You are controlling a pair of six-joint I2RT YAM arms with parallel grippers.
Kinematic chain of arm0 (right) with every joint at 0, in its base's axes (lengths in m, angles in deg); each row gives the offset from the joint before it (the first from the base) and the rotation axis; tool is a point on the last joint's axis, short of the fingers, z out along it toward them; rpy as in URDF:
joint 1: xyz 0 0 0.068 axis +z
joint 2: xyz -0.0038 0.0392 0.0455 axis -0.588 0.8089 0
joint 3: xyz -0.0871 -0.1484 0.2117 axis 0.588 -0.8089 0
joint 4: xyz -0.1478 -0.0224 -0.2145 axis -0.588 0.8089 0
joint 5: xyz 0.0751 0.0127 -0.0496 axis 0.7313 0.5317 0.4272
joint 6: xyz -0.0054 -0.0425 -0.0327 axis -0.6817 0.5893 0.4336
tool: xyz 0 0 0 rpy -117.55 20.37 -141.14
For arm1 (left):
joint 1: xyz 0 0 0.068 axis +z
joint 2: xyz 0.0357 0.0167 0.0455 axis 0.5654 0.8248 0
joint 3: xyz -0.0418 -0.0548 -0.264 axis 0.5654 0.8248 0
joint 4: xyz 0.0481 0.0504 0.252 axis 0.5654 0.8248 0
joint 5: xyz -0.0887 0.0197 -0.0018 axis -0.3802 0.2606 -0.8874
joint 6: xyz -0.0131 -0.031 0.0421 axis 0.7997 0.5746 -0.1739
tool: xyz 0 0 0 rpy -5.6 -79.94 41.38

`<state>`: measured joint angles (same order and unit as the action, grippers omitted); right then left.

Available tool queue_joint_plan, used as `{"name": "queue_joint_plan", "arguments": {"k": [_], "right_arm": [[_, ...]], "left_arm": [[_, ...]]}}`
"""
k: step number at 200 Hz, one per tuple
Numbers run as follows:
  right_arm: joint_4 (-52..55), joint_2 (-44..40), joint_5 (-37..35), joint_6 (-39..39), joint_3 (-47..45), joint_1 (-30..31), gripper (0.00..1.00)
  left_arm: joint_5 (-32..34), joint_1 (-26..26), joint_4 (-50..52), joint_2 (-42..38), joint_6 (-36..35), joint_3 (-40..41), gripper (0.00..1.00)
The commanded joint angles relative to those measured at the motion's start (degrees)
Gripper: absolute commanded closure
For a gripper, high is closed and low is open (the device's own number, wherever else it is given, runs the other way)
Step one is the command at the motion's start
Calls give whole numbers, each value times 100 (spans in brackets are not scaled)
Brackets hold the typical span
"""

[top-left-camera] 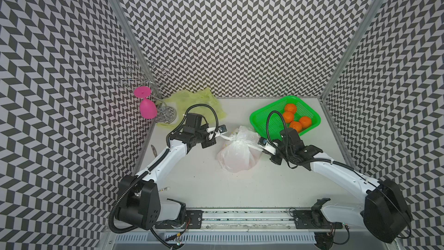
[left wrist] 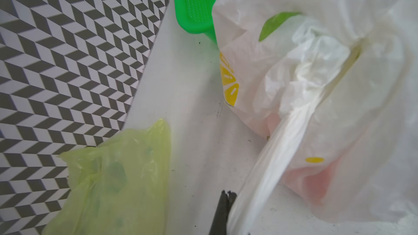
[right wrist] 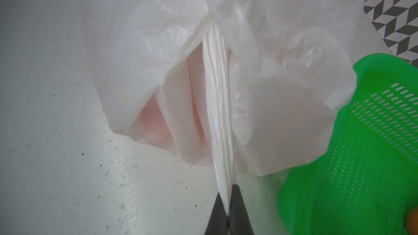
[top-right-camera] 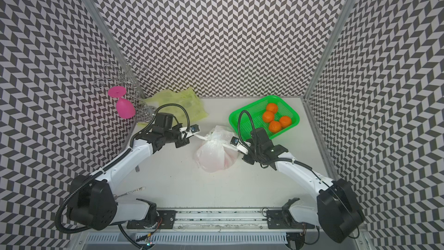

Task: Place the oranges into plastic bags & tie knots
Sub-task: Tie the plastic bag at the center of the board, then pick up the plastic bag at the center of the board.

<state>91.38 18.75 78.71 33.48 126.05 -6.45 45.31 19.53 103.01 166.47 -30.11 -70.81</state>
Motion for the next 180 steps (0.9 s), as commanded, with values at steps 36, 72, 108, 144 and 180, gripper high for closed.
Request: {"name": "queue_joint_plan", "arguments": {"k": [36, 72, 108, 144, 180], "right_arm": [[1195, -129, 354, -134, 951, 147, 54], [1048, -761, 896, -364, 1126, -444, 16], [248, -557, 369, -979, 1119, -1303, 14], [-221, -53, -607, -1459, 1105, -1507, 14], [-818, -63, -699, -1587, 547, -1579, 14]], "left_arm": [[-1221, 171, 672, -526, 948, -1104, 52], [-1596, -202, 230, -987, 2227, -1083, 10], [-49, -1542, -189, -683, 2625, -921, 6], [1128, -2164, -101, 123, 2770, -1014, 1], [989, -2353, 206, 679, 2877, -1071, 1]]}}
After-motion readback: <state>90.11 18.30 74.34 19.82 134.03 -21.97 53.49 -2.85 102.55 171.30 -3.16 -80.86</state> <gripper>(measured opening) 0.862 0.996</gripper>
